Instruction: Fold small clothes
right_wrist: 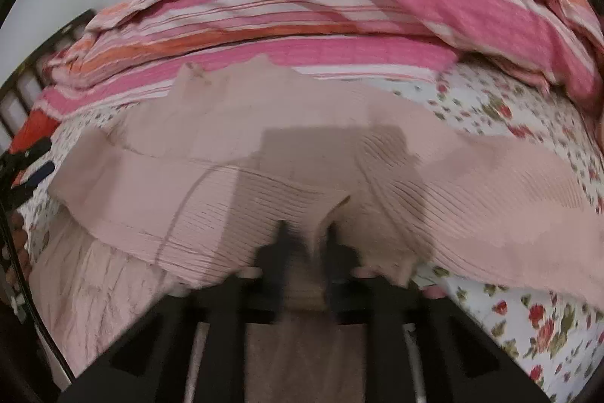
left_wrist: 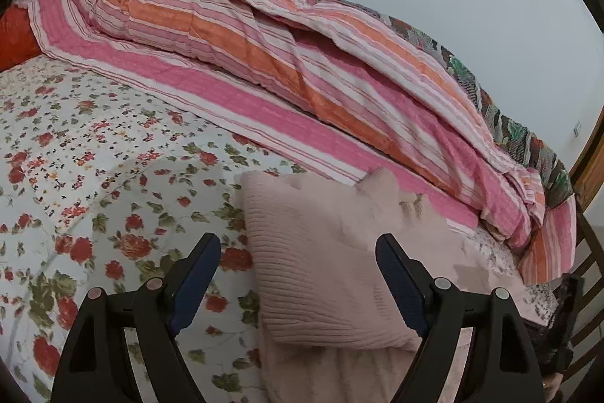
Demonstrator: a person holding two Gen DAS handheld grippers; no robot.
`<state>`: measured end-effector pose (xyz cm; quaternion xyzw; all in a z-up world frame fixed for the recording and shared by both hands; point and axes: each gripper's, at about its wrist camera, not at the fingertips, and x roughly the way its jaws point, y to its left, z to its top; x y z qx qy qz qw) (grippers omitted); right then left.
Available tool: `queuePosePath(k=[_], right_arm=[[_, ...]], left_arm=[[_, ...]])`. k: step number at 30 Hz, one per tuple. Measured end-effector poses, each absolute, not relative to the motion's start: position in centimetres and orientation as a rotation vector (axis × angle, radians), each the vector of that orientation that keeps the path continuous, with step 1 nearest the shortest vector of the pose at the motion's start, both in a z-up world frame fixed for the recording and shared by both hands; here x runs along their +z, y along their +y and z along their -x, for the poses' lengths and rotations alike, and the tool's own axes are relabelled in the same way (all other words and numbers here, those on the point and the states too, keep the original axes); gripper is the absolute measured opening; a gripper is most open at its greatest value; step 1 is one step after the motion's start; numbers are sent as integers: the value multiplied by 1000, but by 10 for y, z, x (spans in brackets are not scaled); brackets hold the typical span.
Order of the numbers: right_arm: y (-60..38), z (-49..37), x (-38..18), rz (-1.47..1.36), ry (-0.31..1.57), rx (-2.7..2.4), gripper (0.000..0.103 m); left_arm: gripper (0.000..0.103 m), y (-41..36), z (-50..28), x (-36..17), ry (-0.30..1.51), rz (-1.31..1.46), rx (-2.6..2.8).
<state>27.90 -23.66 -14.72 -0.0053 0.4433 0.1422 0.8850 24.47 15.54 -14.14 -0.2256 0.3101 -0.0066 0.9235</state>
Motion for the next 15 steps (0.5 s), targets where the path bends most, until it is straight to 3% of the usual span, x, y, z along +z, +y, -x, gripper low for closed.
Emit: queuePosePath(k=[8, 15], right_arm=[[-268, -274, -108, -76, 730, 247, 4], [-271, -293, -141, -30, 882, 147, 4]], left_arm=[[82, 167, -256, -155, 708, 507, -1], [82, 147, -254, -135, 645, 425, -94]])
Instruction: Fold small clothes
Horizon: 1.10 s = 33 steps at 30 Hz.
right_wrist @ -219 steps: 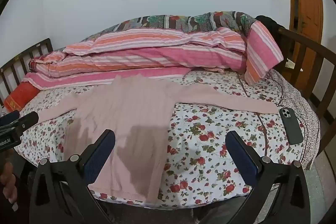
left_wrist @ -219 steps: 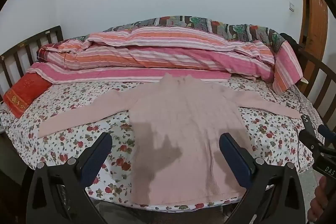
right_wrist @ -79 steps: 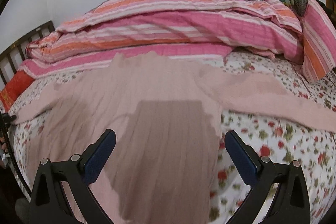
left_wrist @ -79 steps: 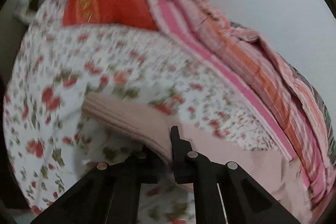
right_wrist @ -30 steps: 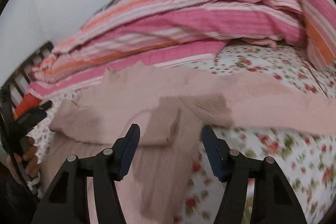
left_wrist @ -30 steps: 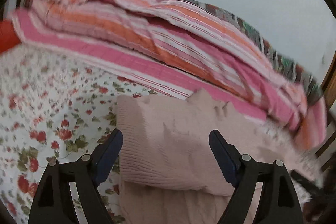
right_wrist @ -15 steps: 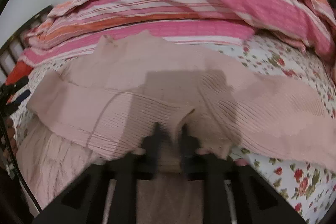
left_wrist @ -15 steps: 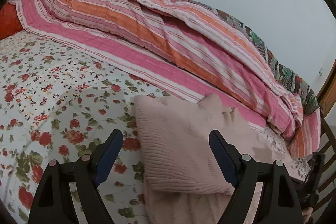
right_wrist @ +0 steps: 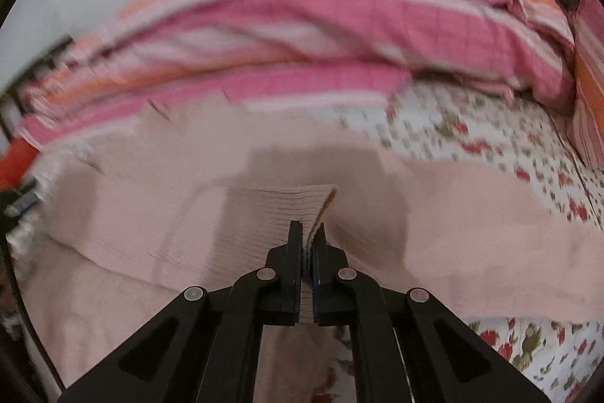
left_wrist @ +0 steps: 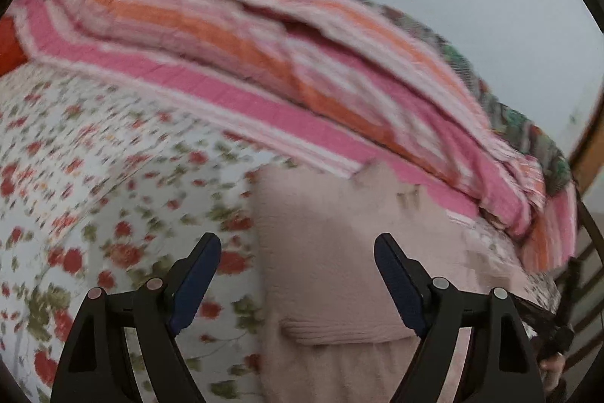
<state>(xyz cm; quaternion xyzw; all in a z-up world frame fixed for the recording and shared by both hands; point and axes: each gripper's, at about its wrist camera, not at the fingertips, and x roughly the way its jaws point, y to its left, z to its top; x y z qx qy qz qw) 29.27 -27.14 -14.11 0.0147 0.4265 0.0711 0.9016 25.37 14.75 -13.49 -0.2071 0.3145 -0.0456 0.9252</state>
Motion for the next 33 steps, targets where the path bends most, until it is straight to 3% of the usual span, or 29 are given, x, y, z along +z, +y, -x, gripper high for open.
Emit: queuePosePath(k=[4, 11, 14, 19, 21, 25, 33], right_arm=[[-271, -286, -137, -14, 854, 139, 4], [-269, -286, -146, 15, 890, 130, 6], [-276, -280, -140, -23, 907, 149, 21], [-303, -255, -100, -4, 788, 62, 62], [-323, -249, -86, -22, 763, 35, 69], [-371, -233, -80, -29, 767, -42, 71], [-495, -172, -120, -205, 751, -142, 73]], left_arm=[[82, 128, -260, -129, 643, 385, -203], [81, 107, -291, -170, 860, 274, -19], [83, 109, -289, -173, 859, 291, -30], [84, 108, -284, -175, 858, 271, -26], [85, 106, -286, -175, 863, 258, -23], [85, 103, -291, -174, 864, 249, -21], [85, 107, -290, -174, 857, 261, -27]])
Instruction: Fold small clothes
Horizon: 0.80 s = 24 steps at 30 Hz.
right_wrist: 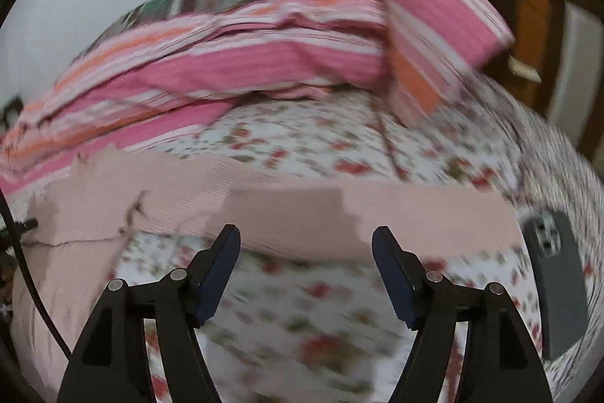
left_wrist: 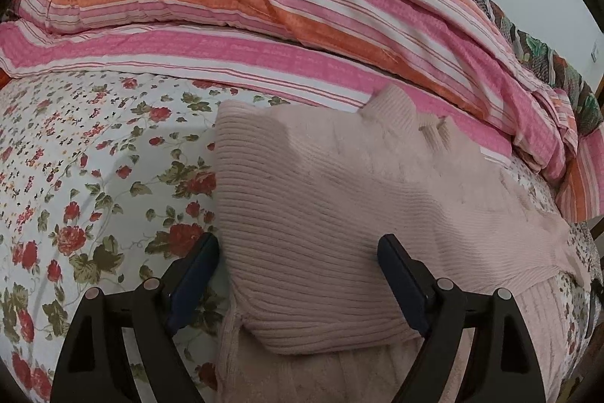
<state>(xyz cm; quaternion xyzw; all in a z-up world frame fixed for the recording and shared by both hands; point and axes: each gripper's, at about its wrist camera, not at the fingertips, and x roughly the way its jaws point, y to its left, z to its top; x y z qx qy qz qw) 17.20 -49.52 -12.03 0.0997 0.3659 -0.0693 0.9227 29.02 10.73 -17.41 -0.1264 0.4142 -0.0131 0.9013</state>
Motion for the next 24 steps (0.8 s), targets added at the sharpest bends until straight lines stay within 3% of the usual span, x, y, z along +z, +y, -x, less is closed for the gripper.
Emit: queuePosePath(k=[5, 15, 17, 19, 20, 21, 24], right_arm=[[-547, -170, -153, -337, 790, -223, 73], [-571, -196, -156, -418, 783, -274, 71], [-574, -200, -154, -400, 784, -315, 54], [-576, -205, -153, -386, 785, -319, 21], [-577, -207, -152, -384, 785, -316, 12], [-577, -207, -150, -375, 781, -325, 7], [-565, -208, -134, -311, 741, -355, 6]], left_arm=[[86, 105, -290, -174, 856, 255, -30], [88, 104, -294, -175, 857, 246, -41], [89, 105, -293, -175, 854, 257, -48], [89, 107, -293, -175, 849, 267, -54], [89, 108, -292, -175, 847, 272, -57], [89, 109, -291, -174, 843, 281, -62], [89, 113, -289, -173, 833, 313, -79]])
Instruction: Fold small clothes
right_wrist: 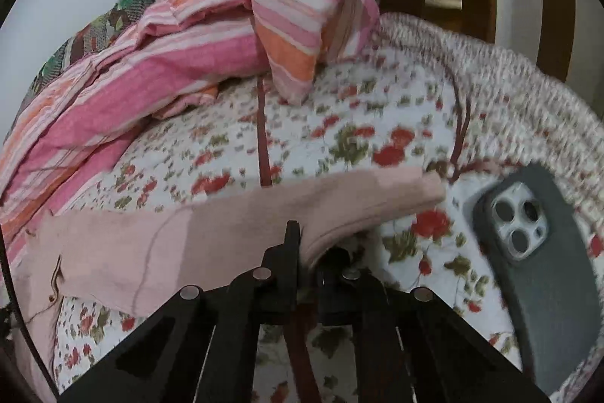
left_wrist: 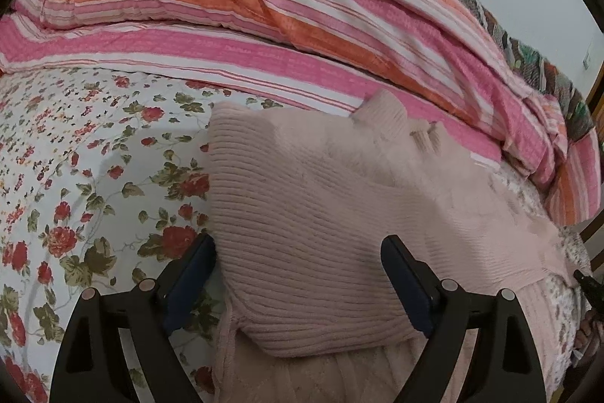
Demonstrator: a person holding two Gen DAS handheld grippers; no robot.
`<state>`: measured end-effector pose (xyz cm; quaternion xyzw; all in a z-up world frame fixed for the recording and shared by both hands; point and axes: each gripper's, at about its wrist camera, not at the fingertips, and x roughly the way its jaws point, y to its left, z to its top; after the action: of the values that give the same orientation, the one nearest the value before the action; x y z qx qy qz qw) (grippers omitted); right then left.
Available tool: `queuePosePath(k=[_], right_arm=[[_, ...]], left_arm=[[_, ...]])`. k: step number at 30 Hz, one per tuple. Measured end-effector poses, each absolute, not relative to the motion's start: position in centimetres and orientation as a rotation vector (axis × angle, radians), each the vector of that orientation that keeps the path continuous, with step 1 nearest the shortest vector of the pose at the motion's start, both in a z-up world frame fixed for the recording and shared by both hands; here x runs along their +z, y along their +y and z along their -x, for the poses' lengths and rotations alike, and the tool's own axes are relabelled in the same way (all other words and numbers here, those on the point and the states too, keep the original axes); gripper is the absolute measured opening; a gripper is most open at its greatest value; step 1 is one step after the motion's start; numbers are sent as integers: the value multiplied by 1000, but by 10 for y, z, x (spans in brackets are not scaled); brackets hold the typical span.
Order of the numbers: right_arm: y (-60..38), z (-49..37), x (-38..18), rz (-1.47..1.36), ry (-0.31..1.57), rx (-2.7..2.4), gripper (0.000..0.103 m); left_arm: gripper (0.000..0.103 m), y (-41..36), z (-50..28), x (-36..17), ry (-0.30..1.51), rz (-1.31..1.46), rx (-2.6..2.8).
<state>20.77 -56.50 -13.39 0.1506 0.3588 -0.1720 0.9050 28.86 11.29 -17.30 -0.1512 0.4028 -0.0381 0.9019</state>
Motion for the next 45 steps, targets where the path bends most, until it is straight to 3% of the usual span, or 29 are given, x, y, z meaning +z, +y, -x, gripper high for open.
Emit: queuePosePath(k=[11, 20, 25, 35, 36, 37, 39, 45], right_arm=[[-455, -206, -30, -63, 528, -338, 6], [-273, -237, 27, 98, 445, -93, 6], [-154, -260, 14, 151, 477, 115, 6], [1, -292, -106, 200, 741, 356, 7], [5, -293, -114, 195, 770, 389, 15], [9, -295, -123, 189, 820, 434, 38], [11, -295, -130, 185, 855, 472, 70], [-40, -274, -106, 91, 781, 508, 73]], left_arm=[[89, 154, -260, -152, 732, 369, -34], [89, 213, -232, -138, 672, 363, 98], [89, 253, -220, -137, 644, 481, 122], [89, 265, -219, -142, 647, 402, 155], [89, 264, -219, -142, 649, 398, 149], [89, 263, -219, -142, 651, 395, 143], [89, 259, -220, -142, 651, 394, 126], [87, 230, -226, -139, 650, 380, 13]])
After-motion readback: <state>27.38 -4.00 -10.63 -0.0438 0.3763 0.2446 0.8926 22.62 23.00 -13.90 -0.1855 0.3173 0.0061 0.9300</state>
